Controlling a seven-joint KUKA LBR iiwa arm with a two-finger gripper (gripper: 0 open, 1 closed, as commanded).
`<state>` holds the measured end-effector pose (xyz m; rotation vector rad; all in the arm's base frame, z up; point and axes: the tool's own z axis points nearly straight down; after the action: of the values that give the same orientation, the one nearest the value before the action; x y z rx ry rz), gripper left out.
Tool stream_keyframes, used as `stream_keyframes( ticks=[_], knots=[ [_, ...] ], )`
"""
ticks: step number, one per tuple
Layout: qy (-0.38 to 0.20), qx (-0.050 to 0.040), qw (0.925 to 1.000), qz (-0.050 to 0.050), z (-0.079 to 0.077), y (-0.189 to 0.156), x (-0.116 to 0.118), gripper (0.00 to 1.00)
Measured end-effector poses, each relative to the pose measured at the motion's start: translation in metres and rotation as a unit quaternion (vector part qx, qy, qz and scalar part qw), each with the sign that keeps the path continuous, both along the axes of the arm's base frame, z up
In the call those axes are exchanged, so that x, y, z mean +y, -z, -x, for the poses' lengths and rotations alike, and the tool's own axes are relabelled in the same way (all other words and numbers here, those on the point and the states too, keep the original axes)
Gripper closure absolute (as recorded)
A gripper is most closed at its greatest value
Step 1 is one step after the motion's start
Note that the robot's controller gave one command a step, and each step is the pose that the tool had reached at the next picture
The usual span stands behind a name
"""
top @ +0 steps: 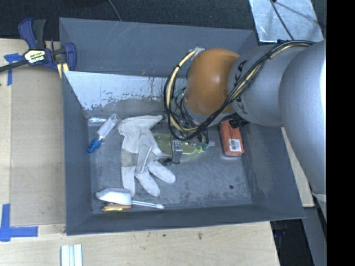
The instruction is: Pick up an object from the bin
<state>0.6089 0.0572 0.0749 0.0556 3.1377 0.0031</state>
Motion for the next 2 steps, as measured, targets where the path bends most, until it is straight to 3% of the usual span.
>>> stream_keyframes(
  ticks=[1,2],
  knots=[
    [-0.137,-0.0008,0.9906,0.002,0.0178,0.0039,0.0273,0.00],
    [-0.117,-0.0021,0.9931,0.000,0.0089,0.0016,0.0182,0.00]
  ],
)
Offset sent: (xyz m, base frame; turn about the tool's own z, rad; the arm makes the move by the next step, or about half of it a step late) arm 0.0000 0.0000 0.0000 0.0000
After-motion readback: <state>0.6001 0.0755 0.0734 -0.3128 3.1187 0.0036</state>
